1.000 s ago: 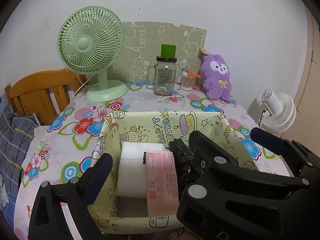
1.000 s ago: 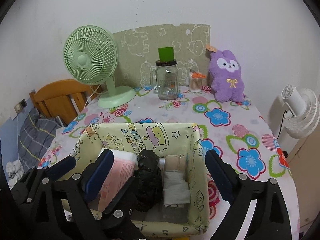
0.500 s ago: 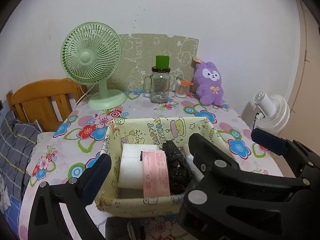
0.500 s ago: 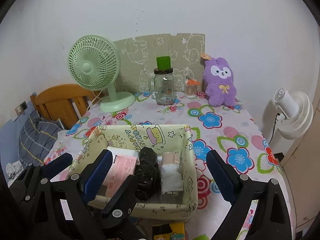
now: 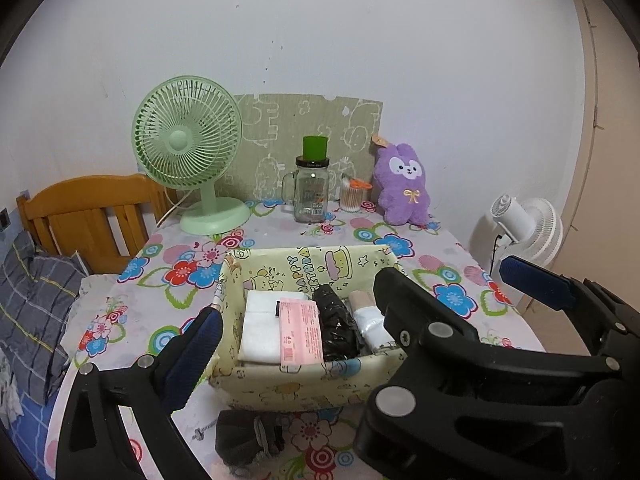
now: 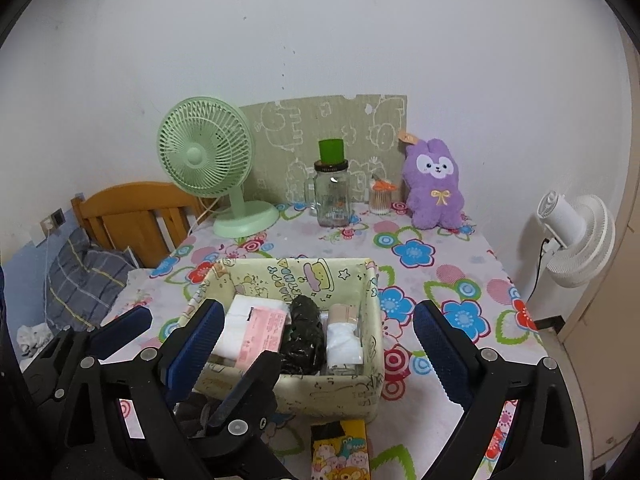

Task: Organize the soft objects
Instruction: 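Withdraw both grippers from the box toward the grey pouch and tissue pack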

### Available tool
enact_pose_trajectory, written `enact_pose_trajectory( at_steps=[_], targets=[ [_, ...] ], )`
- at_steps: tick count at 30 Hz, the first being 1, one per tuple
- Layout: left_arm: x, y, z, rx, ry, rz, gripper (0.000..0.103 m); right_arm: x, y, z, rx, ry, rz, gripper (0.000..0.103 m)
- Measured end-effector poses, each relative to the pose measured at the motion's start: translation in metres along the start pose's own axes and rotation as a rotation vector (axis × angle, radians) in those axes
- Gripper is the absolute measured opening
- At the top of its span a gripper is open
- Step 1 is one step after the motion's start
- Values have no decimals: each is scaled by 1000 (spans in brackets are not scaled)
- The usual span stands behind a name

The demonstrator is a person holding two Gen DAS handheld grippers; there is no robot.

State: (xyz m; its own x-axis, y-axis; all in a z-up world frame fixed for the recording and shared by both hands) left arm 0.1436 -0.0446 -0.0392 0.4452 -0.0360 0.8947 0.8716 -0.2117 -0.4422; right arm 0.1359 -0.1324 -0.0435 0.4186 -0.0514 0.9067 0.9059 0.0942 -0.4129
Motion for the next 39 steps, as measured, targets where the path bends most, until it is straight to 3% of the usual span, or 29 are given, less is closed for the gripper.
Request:
enact_pose_trajectory(
  at_steps=[22,39],
  targets=[
    [-29,-42,-5,-5,22,-35,102,-29,-46,8,-41,-6,-28,101],
    [-67,-24,-5,-4,3,29,102,-68,-31,3,-40,22,-12,101]
  ],
)
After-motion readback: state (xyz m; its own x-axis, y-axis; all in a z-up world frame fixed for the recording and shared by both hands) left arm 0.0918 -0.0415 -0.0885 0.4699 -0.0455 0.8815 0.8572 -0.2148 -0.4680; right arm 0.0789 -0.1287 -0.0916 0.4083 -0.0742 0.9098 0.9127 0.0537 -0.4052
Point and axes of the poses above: each gripper's, at about its wrist camera, not at the fingertips, and y roughly the way its jaws point, z to its left, x to its top, the point moved 2 cm from there along y, roughly the way its jaws point, and after that the axes turned 5 degrees about -z, right-handed, at the moved point
